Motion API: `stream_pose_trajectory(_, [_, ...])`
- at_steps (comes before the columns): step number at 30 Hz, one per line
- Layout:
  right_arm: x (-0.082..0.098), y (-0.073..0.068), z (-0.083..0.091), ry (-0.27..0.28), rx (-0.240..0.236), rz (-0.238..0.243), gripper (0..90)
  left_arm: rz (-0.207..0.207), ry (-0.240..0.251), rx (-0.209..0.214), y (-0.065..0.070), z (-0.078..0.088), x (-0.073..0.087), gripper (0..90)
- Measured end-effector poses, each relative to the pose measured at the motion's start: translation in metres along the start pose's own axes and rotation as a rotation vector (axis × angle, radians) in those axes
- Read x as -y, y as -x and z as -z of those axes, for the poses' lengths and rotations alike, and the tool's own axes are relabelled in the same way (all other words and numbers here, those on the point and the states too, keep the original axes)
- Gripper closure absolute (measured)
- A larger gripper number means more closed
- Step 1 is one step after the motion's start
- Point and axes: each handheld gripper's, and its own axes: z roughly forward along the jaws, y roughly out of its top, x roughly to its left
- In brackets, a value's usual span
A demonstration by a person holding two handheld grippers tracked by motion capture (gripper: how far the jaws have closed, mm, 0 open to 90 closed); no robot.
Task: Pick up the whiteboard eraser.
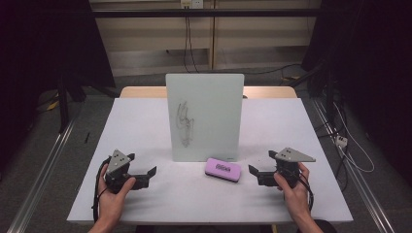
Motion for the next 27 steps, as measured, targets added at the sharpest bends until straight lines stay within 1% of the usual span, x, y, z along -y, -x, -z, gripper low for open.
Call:
stream_pose_trajectory(3, [0.000,-0.001,0.000,0.005,-0.038,-0.033,4.8,-0.003,-0.001,0.001,0.000,0.000,0.000,5.4])
stream_pose_trajectory(7, [-0.002,-0.003,-0.002,-0.010,-0.038,-0.009,5.2,-0.015,-0.006,0.007,0.000,0.001,0.000,5.5])
stream_pose_trajectory(10, [-0.003,-0.004,-0.004,0.026,-0.041,-0.004,7.0,-0.011,-0.001,0.010,0.000,0.002,0.001,5.5])
stream_pose_trajectory(11, [-0.004,-0.005,-0.005,0.029,-0.036,-0.005,8.2,-0.017,-0.005,0.009,0.000,0.002,0.000,5.5])
stream_pose_trajectory(12, [-0.004,-0.005,-0.005,0.029,-0.036,-0.005,8.2,-0.013,-0.001,0.009,0.000,0.003,0.001,5.5])
stream_pose_trajectory(13, [-0.005,-0.006,-0.006,0.031,-0.046,-0.003,10.2,-0.012,0.003,0.010,-0.001,0.004,0.001,5.5])
stream_pose_trajectory(15, [-0.007,-0.008,-0.007,0.035,-0.048,-0.001,9.9,-0.015,0.002,0.007,-0.001,0.005,0.001,5.4])
stream_pose_trajectory(17, [-0.010,-0.009,-0.007,0.030,-0.064,0.006,10.8,-0.012,0.004,0.006,-0.001,0.005,0.001,5.5])
stream_pose_trajectory(18, [-0.012,-0.011,-0.007,0.029,-0.065,0.009,10.6,-0.013,0.003,0.007,-0.001,0.005,0.001,5.5])
stream_pose_trajectory(20, [-0.015,-0.013,-0.007,0.032,-0.076,0.026,9.3,-0.017,0.004,0.005,-0.001,0.005,0.000,5.5])
stream_pose_trajectory(22, [-0.017,-0.014,-0.008,0.025,-0.085,0.023,8.5,-0.019,0.003,0.007,-0.001,0.004,0.000,5.5])
stream_pose_trajectory(23, [-0.021,-0.017,-0.010,0.018,-0.087,0.054,8.4,-0.018,0.002,0.008,-0.001,0.004,0.000,5.5])
stream_pose_trajectory(24, [-0.022,-0.018,-0.011,0.007,-0.087,0.066,8.6,-0.019,0.002,0.006,0.000,0.003,0.000,5.5])
stream_pose_trajectory(25, [-0.024,-0.020,-0.013,-0.007,-0.097,0.081,8.5,-0.019,0.002,0.006,0.000,0.003,0.000,5.5])
stream_pose_trajectory(26, [-0.024,-0.020,-0.013,-0.007,-0.097,0.081,8.5,-0.023,0.001,0.007,0.000,0.003,0.000,5.5])
stream_pose_trajectory(27, [-0.026,-0.022,-0.014,-0.013,-0.096,0.094,8.1,-0.022,0.003,0.009,0.001,0.003,0.000,5.5])
